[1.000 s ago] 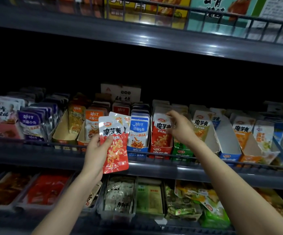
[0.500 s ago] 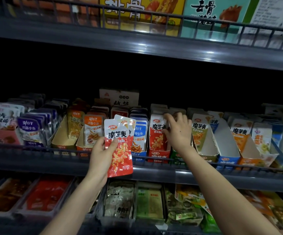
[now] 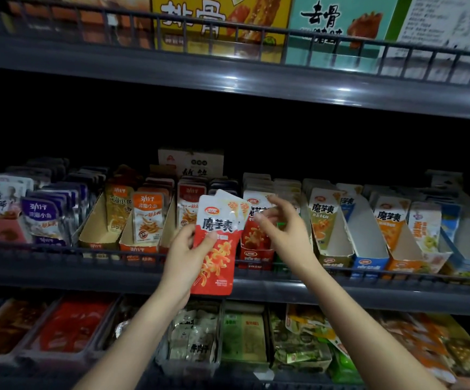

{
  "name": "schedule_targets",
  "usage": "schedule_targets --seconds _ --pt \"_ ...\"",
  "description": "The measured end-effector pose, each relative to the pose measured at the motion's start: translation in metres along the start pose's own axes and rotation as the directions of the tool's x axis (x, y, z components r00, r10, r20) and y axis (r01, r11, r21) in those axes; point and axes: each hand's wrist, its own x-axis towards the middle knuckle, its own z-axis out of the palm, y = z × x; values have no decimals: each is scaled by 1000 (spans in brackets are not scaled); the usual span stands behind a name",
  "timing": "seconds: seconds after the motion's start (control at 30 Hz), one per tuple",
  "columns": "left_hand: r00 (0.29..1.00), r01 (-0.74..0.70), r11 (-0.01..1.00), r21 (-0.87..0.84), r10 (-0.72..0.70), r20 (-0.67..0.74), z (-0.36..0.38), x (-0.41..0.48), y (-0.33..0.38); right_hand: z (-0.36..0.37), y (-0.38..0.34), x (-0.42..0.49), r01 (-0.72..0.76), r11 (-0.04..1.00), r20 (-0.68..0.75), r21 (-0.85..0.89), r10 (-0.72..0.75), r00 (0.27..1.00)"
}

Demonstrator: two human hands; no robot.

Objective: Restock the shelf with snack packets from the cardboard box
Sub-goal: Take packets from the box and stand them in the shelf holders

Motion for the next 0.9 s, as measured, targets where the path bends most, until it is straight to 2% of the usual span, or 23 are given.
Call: schedule_targets --seconds 0.03,0.1,0.27,0.37,0.47,0.53,0.6,0.7,0.8,0.9 --pt "1000 -5 1000 20 4 31 5 -1 -1 1 -8 -7 -103 982 105 161 87 991" --pt "997 -40 996 75 34 76 14 -3 -3 2 -14 -13 -241 913 226 329 171 959" --pt "990 -132 970 205 118 79 24 -2 -7 -8 -13 -18 -289 865 247 411 200 948" --pt "986 -155 938 310 128 108 25 -2 -11 -14 -12 -21 -267 881 215 391 195 957" --pt "974 -223 866 447 216 66 16 3 -18 -29 -9 -11 -158 922 24 354 160 987" --pt "949 -227 758 611 313 -35 3 7 -24 -39 -5 3 -42 943 -151 331 97 984" --pt "919 -162 628 761 377 -115 -9 12 -29 -44 2 17 65 952 -246 300 11 969" --pt "919 -63 521 851 364 -154 -13 15 -34 -36 16 33 116 983 -226 141 -82 971" --pt "913 -53 431 901 386 -130 -12 18 -44 -21 33 41 36 998 -125 -43 -42 991" --pt "905 -40 399 916 402 -136 -10 23 -50 -10 45 41 -14 985 -35 -171 8 999"
